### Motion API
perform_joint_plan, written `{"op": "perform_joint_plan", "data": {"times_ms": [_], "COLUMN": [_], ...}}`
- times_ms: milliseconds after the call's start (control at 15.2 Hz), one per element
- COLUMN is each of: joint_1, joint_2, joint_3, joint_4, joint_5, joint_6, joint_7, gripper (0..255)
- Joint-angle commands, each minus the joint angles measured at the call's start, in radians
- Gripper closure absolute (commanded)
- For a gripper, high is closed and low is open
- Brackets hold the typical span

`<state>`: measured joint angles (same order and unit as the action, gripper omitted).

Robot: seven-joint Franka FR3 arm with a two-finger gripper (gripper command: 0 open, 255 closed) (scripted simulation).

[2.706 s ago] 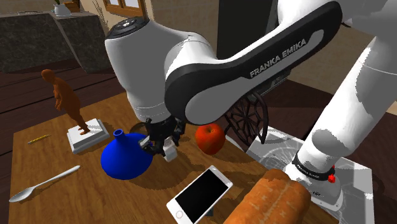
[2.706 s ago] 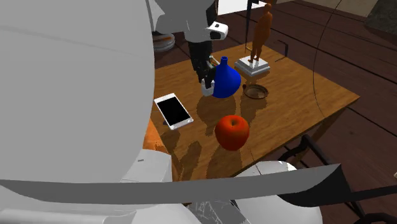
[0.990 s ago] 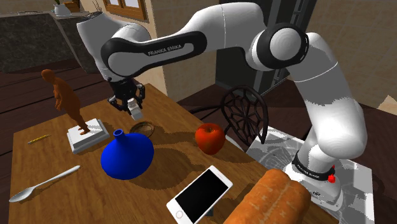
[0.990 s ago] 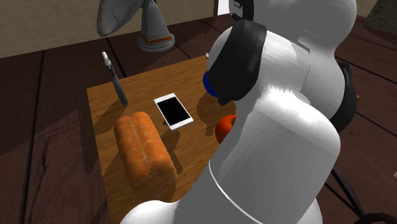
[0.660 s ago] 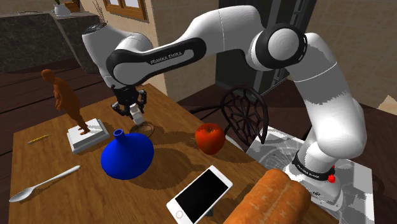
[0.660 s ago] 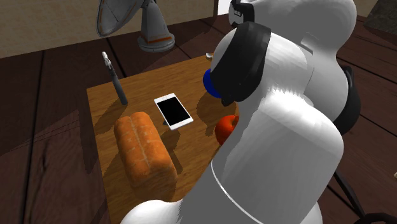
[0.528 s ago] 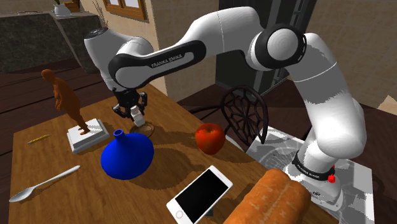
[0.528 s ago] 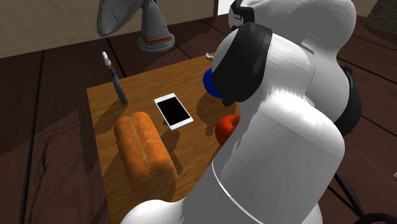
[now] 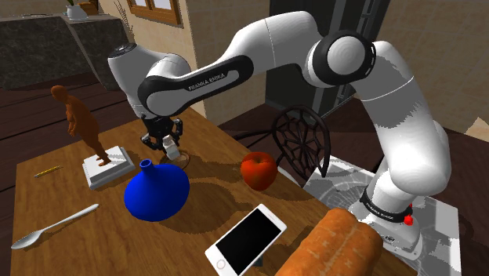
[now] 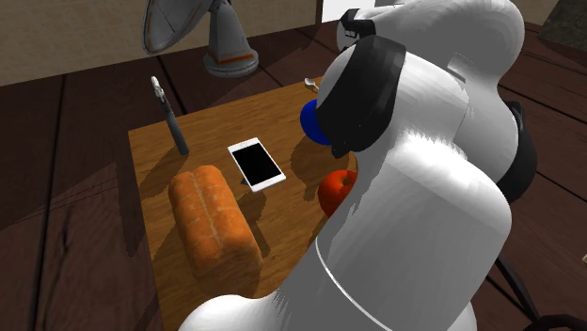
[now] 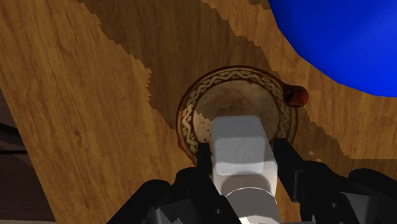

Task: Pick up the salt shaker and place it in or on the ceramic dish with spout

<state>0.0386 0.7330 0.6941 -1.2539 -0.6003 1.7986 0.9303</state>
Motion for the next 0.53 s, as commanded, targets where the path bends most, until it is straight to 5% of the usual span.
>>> {"op": "perform_joint_plan", "data": {"times_ms": [0, 132, 198, 462], "joint_1": [0.0, 0.0, 0.0, 0.0], "joint_2": [0.0, 0.0, 0.0, 0.0], "joint_3": [0.0, 0.0, 0.0, 0.0], "joint_4": [0.0, 0.0, 0.0, 0.0], "joint_5": [0.0, 0.0, 0.0, 0.0], "joint_6": [0.0, 0.0, 0.0, 0.0], "joint_7": [0.0, 0.0, 0.0, 0.0], "gripper": [255, 255, 0, 0]}}
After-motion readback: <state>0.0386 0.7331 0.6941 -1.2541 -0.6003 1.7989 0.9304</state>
